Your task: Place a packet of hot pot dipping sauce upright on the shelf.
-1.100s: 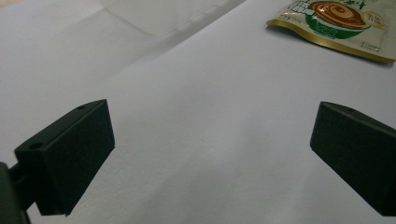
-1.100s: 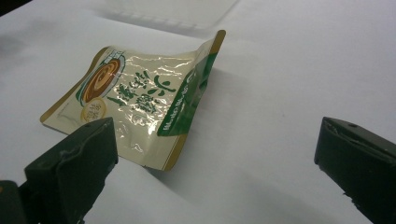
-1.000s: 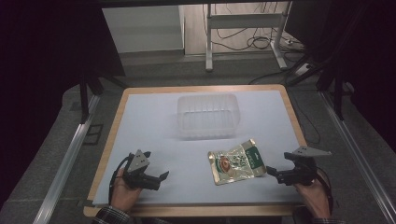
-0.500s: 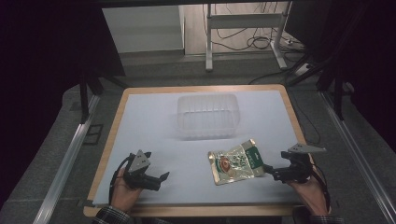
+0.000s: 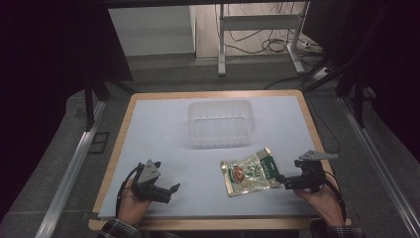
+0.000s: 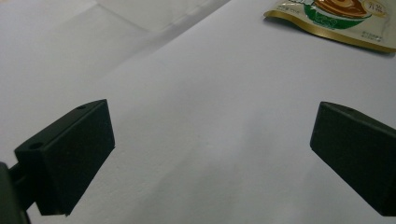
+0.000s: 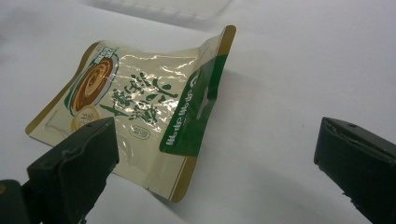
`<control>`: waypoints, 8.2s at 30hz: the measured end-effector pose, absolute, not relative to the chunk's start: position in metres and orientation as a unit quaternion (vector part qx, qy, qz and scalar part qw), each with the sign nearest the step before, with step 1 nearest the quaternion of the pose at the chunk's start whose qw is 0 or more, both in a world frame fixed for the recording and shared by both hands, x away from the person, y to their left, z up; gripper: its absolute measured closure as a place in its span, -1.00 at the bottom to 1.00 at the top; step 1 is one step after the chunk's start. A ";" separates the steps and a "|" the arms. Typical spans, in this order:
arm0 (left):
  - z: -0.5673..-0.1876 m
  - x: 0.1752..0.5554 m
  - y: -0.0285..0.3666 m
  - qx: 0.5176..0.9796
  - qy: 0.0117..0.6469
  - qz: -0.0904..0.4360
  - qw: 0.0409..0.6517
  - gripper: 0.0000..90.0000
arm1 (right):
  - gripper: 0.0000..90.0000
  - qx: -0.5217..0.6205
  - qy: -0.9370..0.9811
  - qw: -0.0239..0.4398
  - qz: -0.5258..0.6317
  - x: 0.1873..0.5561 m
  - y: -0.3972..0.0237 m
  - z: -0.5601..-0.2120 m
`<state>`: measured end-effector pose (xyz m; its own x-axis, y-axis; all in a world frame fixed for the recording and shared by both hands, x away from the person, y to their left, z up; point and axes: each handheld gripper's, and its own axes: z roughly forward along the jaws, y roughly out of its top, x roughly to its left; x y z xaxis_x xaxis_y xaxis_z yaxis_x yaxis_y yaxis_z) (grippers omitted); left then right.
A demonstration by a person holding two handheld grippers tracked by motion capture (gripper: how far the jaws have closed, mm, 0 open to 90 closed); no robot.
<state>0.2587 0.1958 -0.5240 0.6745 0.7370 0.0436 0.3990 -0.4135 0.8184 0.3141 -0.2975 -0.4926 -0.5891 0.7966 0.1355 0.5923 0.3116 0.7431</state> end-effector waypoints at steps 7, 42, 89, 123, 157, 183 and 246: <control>-0.524 0.259 0.195 0.817 0.346 0.206 0.412 -1.00 | -0.98 0.438 0.804 0.121 0.384 0.318 -0.294 -0.495; -0.526 0.258 0.191 0.827 0.338 0.212 0.396 -1.00 | 0.14 0.408 0.844 0.069 0.340 0.349 -0.264 -0.508; -0.526 0.258 0.190 0.832 0.333 0.217 0.388 -1.00 | 0.98 0.467 0.751 -0.091 0.458 0.352 -0.246 -0.445; -0.526 0.258 0.190 0.831 0.332 0.218 0.390 -1.00 | 0.98 0.456 0.724 -0.068 0.513 0.363 -0.232 -0.383; -0.524 0.258 0.194 0.817 0.342 0.210 0.414 -1.00 | 0.98 0.462 0.705 -0.043 0.536 0.389 -0.235 -0.350; -0.524 0.258 0.193 0.824 0.335 0.209 0.405 -1.00 | 0.98 0.493 0.684 -0.017 0.537 0.432 -0.233 -0.344; -0.525 0.259 0.193 0.825 0.333 0.204 0.408 -1.00 | 0.97 0.554 0.668 0.047 0.495 0.505 -0.202 -0.395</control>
<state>0.2585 0.1928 -0.5249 0.6954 0.7156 0.0650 0.3822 -0.4450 0.8099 0.5051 -0.2023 -0.3946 -0.3824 0.7866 0.4848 0.6930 -0.1028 0.7135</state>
